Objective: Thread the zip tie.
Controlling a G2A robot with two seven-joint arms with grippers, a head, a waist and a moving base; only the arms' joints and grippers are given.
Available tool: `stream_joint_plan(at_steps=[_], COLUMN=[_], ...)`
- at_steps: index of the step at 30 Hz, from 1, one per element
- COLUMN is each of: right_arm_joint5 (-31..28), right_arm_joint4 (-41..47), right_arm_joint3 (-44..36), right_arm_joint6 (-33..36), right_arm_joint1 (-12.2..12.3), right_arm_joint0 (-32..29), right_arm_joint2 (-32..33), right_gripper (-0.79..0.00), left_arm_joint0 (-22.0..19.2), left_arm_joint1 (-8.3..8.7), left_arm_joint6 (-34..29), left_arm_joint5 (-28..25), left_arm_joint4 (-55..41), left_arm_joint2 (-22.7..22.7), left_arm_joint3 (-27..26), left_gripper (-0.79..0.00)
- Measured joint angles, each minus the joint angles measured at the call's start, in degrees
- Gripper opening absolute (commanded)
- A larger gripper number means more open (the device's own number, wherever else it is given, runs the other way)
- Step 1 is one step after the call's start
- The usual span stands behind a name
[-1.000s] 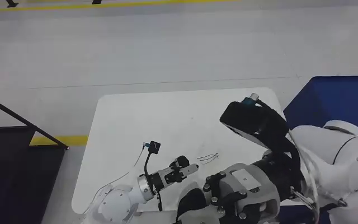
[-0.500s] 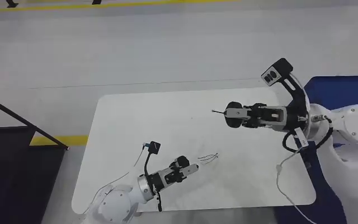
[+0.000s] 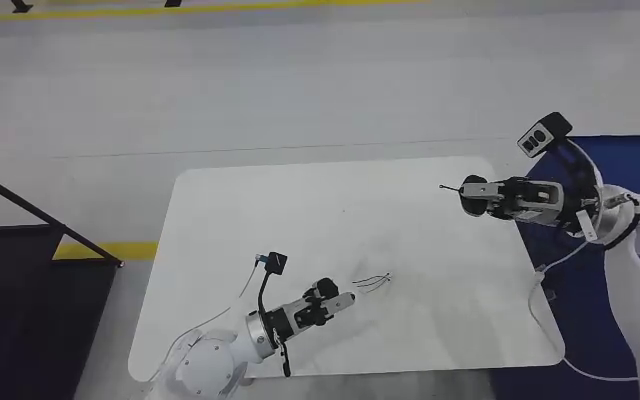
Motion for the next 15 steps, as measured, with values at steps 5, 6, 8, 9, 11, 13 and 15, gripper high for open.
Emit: stream_joint_plan(at_steps=[5, 6, 8, 9, 11, 13, 15], right_arm_joint5=[0.3, 0.1, 0.2, 1.1, 2.4, 1.9, 0.4], right_arm_joint4=[-1.0, -2.5, -5.0, -6.1, -6.4, -7.2, -6.8], right_arm_joint3=[0.4, 1.3, 4.0, 6.3, 10.4, 13.2, 14.6], right_arm_joint6=[0.1, 0.9, 3.3, 5.8, 10.5, 13.5, 14.3], right_arm_joint1=[0.1, 0.4, 1.0, 1.4, 2.1, 2.6, 3.1], right_arm_joint0=[-0.6, -0.6, 0.1, 0.8, 3.0, 5.1, 6.9], right_arm_joint2=[-0.1, 0.7, 2.2, 2.8, 3.7, 3.9, 2.7], right_gripper=[-0.785, -0.785, -0.785, -0.785, -0.785, -0.785, -0.785], left_arm_joint0=[-3.9, -6.2, -10.7, -14.3, -21.2, -26.7, -32.3], left_arm_joint1=[-0.20, -0.52, -1.27, -2.00, -3.82, -5.86, -8.09], left_arm_joint6=[0.3, -1.0, -3.7, -5.8, -9.7, -10.6, -10.4], left_arm_joint5=[4.0, 6.6, 10.2, 12.3, 15.4, 17.9, 20.6], left_arm_joint4=[8.2, 14.7, 27.5, 36.0, 47.5, 53.0, 53.9], left_arm_joint2=[3.8, 6.7, 11.9, 15.5, 21.9, 26.4, 29.9], left_arm_joint3=[-5.7, -7.6, -7.9, -6.4, -2.2, 1.5, 5.6], left_gripper=[0.000, 0.000, 0.000, 0.000, 0.000, 0.000, 0.000])
